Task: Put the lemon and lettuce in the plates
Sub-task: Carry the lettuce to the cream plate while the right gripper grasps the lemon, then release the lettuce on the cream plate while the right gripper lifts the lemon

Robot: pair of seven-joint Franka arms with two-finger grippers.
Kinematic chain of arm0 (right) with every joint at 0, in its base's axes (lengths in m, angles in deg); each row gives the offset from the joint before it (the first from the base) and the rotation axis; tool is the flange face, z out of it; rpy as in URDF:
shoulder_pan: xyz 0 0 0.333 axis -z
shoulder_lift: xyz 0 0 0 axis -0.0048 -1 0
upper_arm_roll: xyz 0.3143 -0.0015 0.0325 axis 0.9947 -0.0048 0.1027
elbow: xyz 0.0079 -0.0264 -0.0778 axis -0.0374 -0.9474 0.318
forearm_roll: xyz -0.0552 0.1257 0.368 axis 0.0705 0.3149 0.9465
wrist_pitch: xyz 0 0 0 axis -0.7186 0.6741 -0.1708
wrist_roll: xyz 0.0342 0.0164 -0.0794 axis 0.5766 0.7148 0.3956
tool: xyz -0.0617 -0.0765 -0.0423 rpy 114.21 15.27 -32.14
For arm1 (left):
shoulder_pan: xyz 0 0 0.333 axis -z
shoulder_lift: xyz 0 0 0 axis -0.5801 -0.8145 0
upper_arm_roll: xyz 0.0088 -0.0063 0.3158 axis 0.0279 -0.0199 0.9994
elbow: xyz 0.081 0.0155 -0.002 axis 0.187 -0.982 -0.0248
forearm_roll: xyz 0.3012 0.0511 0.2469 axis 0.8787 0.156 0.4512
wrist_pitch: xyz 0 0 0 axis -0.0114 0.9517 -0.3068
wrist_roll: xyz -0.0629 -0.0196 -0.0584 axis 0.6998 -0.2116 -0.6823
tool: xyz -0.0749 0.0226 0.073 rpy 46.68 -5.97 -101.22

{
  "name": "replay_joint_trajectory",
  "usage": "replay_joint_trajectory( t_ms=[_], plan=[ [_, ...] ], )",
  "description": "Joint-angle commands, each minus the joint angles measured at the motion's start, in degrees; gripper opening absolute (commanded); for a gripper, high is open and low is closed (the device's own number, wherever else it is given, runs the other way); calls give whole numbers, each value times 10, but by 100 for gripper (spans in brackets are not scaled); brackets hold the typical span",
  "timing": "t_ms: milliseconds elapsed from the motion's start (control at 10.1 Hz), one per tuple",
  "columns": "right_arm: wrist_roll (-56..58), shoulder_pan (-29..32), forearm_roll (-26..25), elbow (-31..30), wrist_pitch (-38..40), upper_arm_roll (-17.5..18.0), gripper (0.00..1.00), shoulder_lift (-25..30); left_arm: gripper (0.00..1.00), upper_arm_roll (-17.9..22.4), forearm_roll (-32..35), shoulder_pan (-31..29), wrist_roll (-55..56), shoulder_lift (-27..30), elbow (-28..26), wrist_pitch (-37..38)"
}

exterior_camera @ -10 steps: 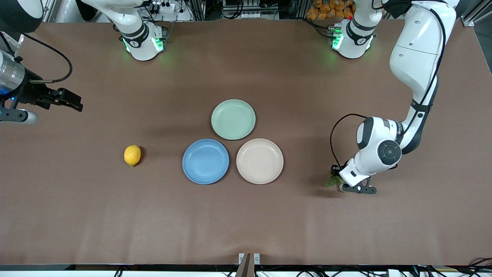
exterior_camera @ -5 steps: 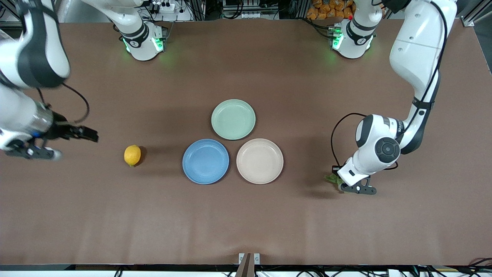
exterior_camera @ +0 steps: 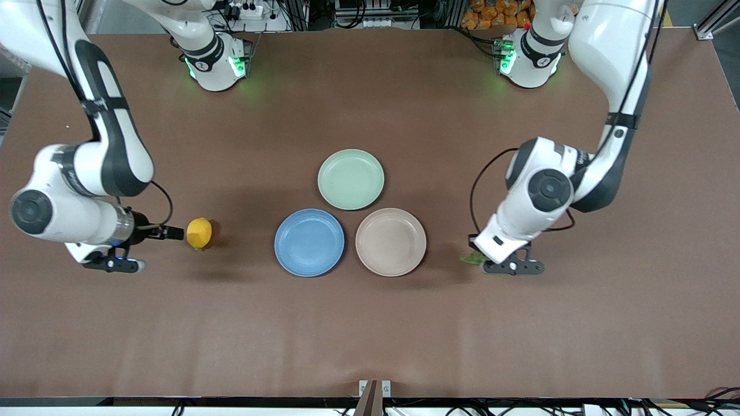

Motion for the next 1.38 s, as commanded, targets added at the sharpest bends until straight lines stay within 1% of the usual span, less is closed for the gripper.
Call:
replay_joint_trajectory(
  t_ms=[0,198,297,396,495,692,791,890,989,1088,1187,1286],
  plan=[
    [7,4,2,-6,-34,8,100,-34,0,3,12,49,90,-10,31,11],
    [7,2,3,-7,-56,9,100,-70,0,3,9,83,143,-37,60,10],
    [6,0,4,-8,-57,10,100,-77,0,4,9,104,165,-52,70,4],
    [6,1,4,-23,-64,9,100,-81,0,3,8,118,205,-73,81,-14],
    [7,2,4,-43,-90,10,100,-80,0,5,10,137,223,-94,88,-24],
    [6,1,8,-42,-89,10,30,-75,0,7,9,144,225,-111,88,-30],
    [6,1,8,-38,-78,12,10,-69,0,7,9,147,224,-121,88,-41],
    [2,-3,8,-8,-43,15,0,-64,0,7,10,148,225,-131,88,-55],
    [-13,-14,10,41,14,25,0,-65,40,7,9,147,224,-133,88,-56],
    [-54,-25,15,83,58,31,0,-70,99,7,12,147,223,-131,87,-56],
    [-99,-52,18,103,65,34,0,-71,100,9,14,148,222,-125,88,-56],
    [-139,-75,26,116,65,39,0,-73,100,9,17,145,220,-106,88,-55]
  ],
)
